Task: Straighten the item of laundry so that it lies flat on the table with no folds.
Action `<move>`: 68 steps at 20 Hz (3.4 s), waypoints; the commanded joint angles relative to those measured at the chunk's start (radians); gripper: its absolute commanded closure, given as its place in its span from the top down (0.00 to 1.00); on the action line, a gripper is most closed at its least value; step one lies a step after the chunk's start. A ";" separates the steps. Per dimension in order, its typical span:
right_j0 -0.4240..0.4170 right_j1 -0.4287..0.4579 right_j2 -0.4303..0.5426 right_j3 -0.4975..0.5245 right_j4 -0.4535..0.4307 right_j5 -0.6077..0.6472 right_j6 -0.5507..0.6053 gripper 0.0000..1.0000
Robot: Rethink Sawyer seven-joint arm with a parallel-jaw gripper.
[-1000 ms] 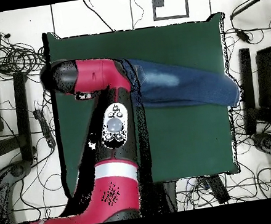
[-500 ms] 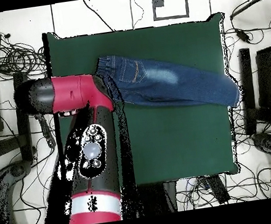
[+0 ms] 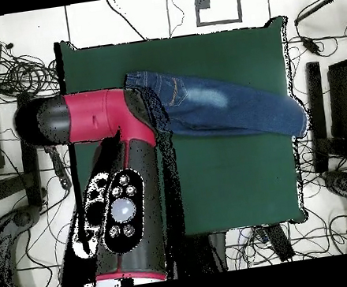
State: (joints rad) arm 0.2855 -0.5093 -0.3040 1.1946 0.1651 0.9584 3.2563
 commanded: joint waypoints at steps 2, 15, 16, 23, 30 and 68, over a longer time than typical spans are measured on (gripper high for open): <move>-0.059 0.189 -0.002 -0.121 -0.110 -0.110 0.010 0.00; -0.103 0.332 -0.027 -0.361 -0.120 -0.129 0.086 0.00; -0.108 0.346 -0.028 -0.385 -0.118 -0.129 0.084 0.00; -0.109 0.438 -0.087 -0.527 -0.133 -0.073 0.119 1.00; -0.124 0.495 -0.114 -0.624 -0.099 -0.030 0.143 1.00; -0.210 0.664 0.050 -0.865 0.147 0.261 -0.088 1.00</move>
State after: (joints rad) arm 0.0341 0.1132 -0.3758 0.3118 0.2728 1.2630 3.2563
